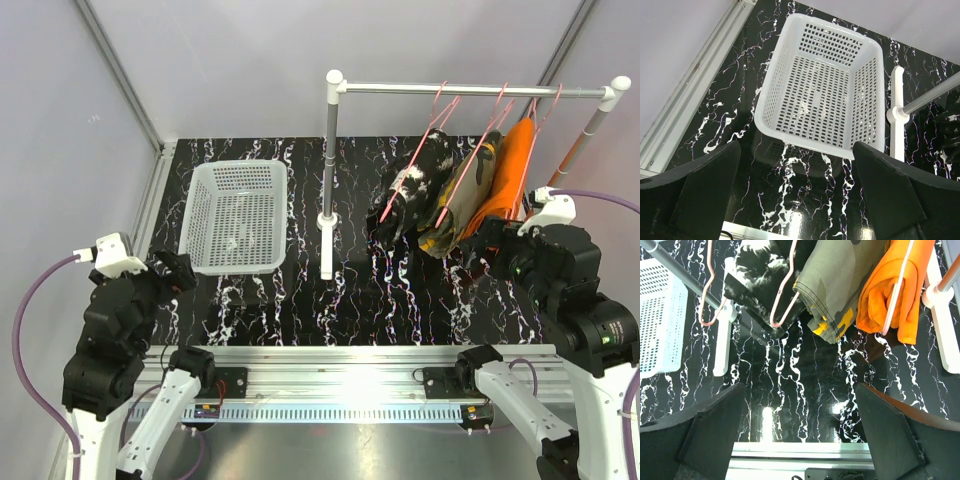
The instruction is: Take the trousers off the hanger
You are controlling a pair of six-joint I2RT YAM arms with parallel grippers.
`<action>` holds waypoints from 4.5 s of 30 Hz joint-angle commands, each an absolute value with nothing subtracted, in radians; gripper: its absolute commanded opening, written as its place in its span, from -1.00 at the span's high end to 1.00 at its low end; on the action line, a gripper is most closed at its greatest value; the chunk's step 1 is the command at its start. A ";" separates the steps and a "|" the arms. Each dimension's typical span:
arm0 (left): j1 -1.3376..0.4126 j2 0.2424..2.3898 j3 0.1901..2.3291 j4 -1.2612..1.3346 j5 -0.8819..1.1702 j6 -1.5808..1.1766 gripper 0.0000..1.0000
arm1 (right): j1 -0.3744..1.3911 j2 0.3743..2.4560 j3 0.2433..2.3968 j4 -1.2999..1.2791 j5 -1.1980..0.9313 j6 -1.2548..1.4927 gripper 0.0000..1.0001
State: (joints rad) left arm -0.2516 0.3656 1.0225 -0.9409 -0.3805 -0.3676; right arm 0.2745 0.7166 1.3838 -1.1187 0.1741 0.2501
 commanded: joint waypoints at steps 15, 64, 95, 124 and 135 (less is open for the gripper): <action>-0.253 0.282 0.864 -0.759 -0.295 -0.408 -0.98 | 0.284 0.995 1.595 -0.846 -0.141 0.460 -0.99; -0.253 0.256 0.845 -0.755 -0.253 -0.396 -0.98 | 0.508 1.342 1.523 -0.698 0.532 0.342 0.81; -0.253 0.279 0.861 -0.744 -0.215 -0.380 -0.98 | 0.457 1.218 1.561 -0.558 0.365 0.120 1.00; -0.421 0.624 0.957 -0.289 0.218 -0.439 -0.98 | 0.459 1.066 1.732 -0.725 0.106 0.230 1.00; -1.221 0.929 1.117 -0.183 -0.592 -0.206 -0.98 | 0.466 0.931 1.643 -0.814 0.005 0.334 1.00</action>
